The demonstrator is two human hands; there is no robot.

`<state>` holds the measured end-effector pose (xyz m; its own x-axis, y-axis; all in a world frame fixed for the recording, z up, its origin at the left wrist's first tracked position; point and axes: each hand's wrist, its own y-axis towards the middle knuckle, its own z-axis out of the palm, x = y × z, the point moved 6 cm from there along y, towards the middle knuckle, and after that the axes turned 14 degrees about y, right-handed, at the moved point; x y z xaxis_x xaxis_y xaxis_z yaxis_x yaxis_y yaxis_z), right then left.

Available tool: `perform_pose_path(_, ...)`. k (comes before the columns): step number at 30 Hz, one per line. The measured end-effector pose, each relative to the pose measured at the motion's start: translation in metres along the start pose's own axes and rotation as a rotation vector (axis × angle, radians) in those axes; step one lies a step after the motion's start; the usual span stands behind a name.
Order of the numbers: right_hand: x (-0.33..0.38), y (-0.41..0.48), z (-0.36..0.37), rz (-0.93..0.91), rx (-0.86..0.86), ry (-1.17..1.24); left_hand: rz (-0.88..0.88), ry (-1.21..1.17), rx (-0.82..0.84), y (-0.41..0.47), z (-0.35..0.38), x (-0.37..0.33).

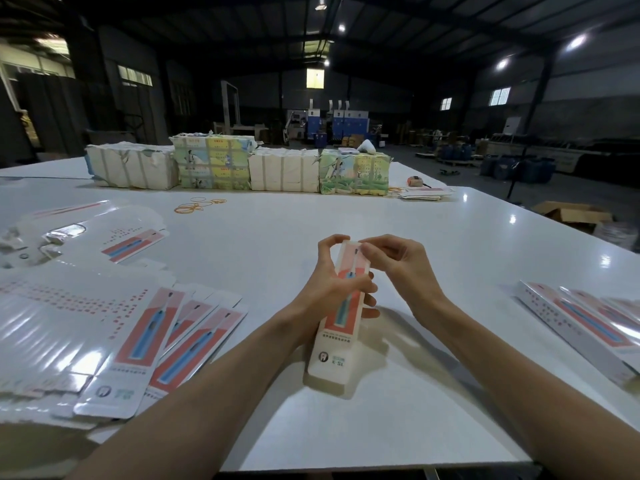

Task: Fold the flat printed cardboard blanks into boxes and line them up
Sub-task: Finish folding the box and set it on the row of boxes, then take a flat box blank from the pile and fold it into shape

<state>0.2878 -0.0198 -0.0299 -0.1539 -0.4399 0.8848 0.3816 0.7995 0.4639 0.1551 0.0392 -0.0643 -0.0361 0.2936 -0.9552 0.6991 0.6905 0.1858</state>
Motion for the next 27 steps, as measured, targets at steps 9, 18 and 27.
perform_pose_path(9, 0.005, -0.014, 0.025, -0.201, 0.130, -0.511, -0.020, -0.594, -0.245, 0.004, -0.014, 0.002)
perform_pose_path(18, 0.015, -0.023, 0.015, -0.066, 0.285, -0.952, -0.106, -0.499, -0.123, 0.005, -0.001, 0.009)
perform_pose_path(27, 0.032, -0.073, -0.141, 0.190, -0.069, -1.306, 0.002, -0.111, 0.057, -0.003, 0.006, 0.008)
